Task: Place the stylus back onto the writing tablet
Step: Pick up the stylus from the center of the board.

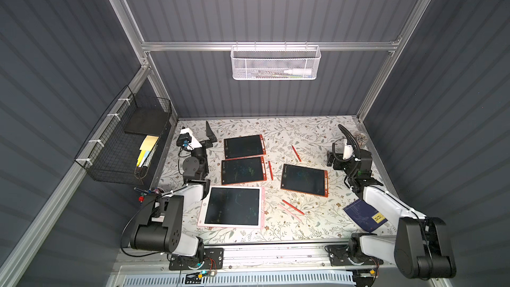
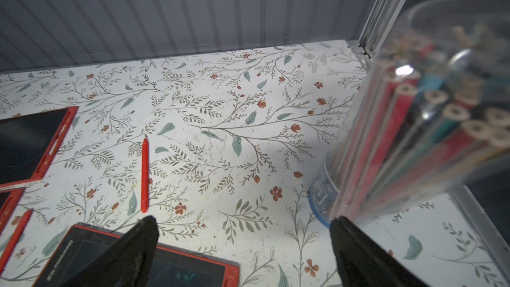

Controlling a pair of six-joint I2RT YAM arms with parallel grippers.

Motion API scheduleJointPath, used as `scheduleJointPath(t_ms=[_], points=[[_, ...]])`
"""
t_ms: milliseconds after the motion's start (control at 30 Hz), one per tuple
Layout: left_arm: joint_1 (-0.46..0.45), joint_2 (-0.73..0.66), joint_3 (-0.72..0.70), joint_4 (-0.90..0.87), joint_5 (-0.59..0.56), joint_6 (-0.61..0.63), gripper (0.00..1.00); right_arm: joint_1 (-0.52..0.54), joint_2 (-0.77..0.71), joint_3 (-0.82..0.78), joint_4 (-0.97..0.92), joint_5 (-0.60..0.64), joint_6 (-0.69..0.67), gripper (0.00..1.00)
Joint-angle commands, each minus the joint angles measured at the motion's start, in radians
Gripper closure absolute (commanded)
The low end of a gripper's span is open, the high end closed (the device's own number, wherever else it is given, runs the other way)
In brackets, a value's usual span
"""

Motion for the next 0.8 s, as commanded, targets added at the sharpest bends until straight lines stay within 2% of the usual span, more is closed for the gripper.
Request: scheduleJointPath(t_ms=[0,133,200,367,433,533,600,633,700,767], points=[[-0.058,-0.013,0.145,-0.265,0.061,-0.075,0.01,0.054,-0.059,0.083,-0.198,0.014,0.062,0.01],[-0.137,0.027,0.401,-0.578,0.162,-0.113,0.0,0.178,-0.091,0.19,-0.381,0.079,0.151,0.01],[-0.143,0.071,0.54,-0.728,0.312,-0.116,0.01,0.241,-0.078,0.255,-0.474,0.121,0.209,0.01],[-0.143,0.163,0.799,-0.962,0.641,-0.034,0.0,0.351,0.001,0.414,-0.658,0.012,0.252,0.01],[-0.142,0.174,0.812,-0.989,0.71,-0.014,0.01,0.385,0.036,0.453,-0.691,-0.016,0.273,0.01],[-0.141,0.154,0.758,-0.984,0.776,0.022,0.01,0.443,0.105,0.53,-0.769,-0.005,0.308,0.01],[-0.141,0.155,0.744,-0.985,0.828,0.024,0.01,0.47,0.151,0.582,-0.82,0.007,0.339,0.07],[-0.141,0.164,0.764,-1.04,0.844,0.047,0.01,0.477,0.175,0.61,-0.843,0.002,0.355,0.12],[-0.141,0.179,0.808,-1.136,0.821,0.127,0.01,0.488,0.226,0.652,-0.89,-0.011,0.381,0.21],[-0.142,0.152,0.788,-1.163,0.731,0.153,0.01,0.501,0.281,0.698,-0.93,-0.01,0.401,0.29]])
